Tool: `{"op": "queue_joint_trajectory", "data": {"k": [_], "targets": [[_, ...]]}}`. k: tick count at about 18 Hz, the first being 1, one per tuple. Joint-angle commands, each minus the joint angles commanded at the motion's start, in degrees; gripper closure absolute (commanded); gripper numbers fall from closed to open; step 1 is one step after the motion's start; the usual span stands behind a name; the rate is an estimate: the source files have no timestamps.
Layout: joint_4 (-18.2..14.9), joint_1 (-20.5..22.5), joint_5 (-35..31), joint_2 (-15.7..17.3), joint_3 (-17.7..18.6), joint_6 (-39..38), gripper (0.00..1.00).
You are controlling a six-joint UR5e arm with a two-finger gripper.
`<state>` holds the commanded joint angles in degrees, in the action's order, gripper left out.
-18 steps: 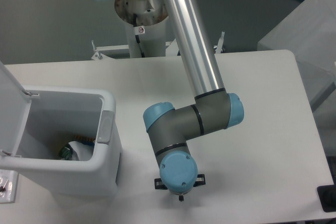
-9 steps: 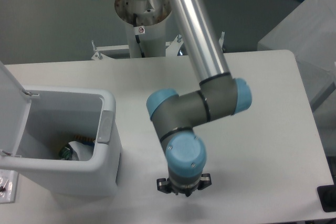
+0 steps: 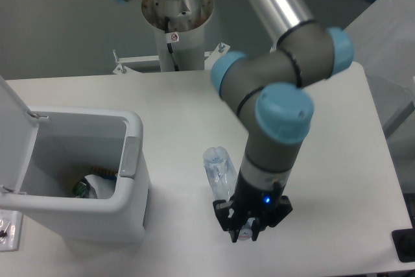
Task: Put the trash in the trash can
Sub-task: 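Close the gripper on the bottle and lift it, then carry the bottle over the bin and lower it inside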
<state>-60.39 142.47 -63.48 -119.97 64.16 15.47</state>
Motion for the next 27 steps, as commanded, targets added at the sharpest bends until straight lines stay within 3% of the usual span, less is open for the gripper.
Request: {"op": "queue_joint_trajectory", "data": {"k": [6, 13, 20, 27], "targets": [[4.23, 1.23, 12.04, 5.44, -0.09, -0.26, 0.71], [5.28, 2.82, 22.77, 9.23, 0.09, -0.79, 0.71], [8.01, 3.43, 27.09, 9.32, 0.00, -2.89, 0.71], [9.33, 2.21, 31.31, 11.95, 0.26, -13.88, 0.70]]}}
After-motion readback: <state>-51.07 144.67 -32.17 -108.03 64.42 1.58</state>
